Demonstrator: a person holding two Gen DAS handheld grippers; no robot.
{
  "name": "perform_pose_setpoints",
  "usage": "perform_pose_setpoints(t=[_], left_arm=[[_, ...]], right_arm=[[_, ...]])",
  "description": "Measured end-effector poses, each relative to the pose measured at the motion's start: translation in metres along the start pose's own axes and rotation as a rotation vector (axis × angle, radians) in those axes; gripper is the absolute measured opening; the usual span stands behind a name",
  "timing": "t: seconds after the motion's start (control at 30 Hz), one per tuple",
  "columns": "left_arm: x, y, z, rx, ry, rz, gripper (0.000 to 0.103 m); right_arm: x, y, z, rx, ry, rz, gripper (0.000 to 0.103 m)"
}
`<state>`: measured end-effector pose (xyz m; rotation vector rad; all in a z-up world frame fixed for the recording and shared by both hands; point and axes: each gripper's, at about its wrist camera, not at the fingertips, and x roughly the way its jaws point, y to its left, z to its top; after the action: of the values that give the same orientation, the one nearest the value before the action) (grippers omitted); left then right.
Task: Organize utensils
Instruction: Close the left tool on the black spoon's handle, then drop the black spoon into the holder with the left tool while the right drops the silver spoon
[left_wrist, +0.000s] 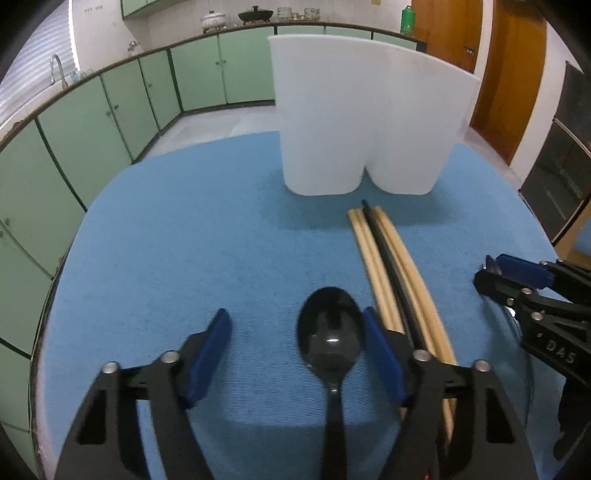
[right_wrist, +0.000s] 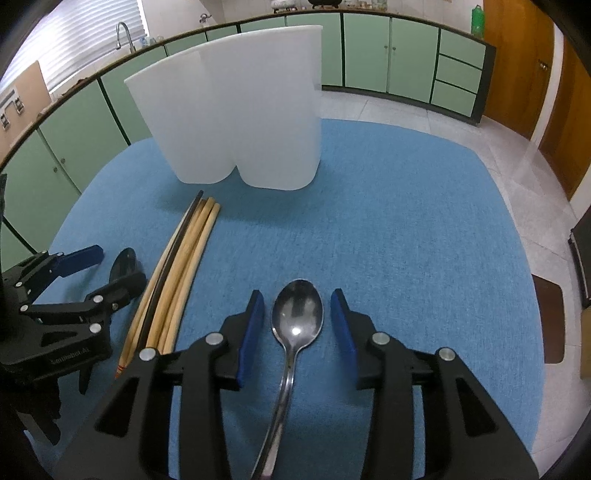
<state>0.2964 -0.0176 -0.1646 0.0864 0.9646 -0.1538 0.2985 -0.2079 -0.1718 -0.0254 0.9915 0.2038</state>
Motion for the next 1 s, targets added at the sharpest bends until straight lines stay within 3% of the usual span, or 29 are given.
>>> perform_pose_setpoints(t=[0.1,0.13,0.23,0.4,0.53,0.67,0.83,1.0], left_arm=[[-0.003,0.000,0.004,-0.005,-0.008,-0.041,0.037],[-0.005,0.002,0.005,-0.014,-0.011,-0.059,0.035],[-0.019,0.001,0.000,-0.045,-0.068,-0.113,0.035],[-0.065,0.007,-0.009,-0.067,-0.284,-0.175,0.035],[-0.089,0.004,-0.009,-0.041,-0.406,-0.150,0.035],[-0.103,0.006,-0.001,-0.044,-0.474,-0.144,0.035],[-0.118,-0.002,0.030,-0.026,-0.573,-0.128,0.035],[-0.136,-0.004,0.090,-0.025,-0.700,-0.131,0.035]], right_arm=[[0.000,-0.002,0.002,0.025,0.004,0.023,0.028],[-0.003,-0.004,0.002,0.029,-0.010,0.033,0.028],[-0.019,-0.011,-0.001,0.029,-0.100,0.056,0.028],[-0.055,-0.021,-0.001,0.027,-0.273,0.108,0.027],[-0.081,-0.022,0.005,0.004,-0.375,0.122,0.027],[-0.100,-0.030,0.020,0.010,-0.440,0.148,0.027],[-0.130,-0.029,0.051,0.007,-0.525,0.172,0.027],[-0.154,-0.041,0.097,0.016,-0.609,0.178,0.027]])
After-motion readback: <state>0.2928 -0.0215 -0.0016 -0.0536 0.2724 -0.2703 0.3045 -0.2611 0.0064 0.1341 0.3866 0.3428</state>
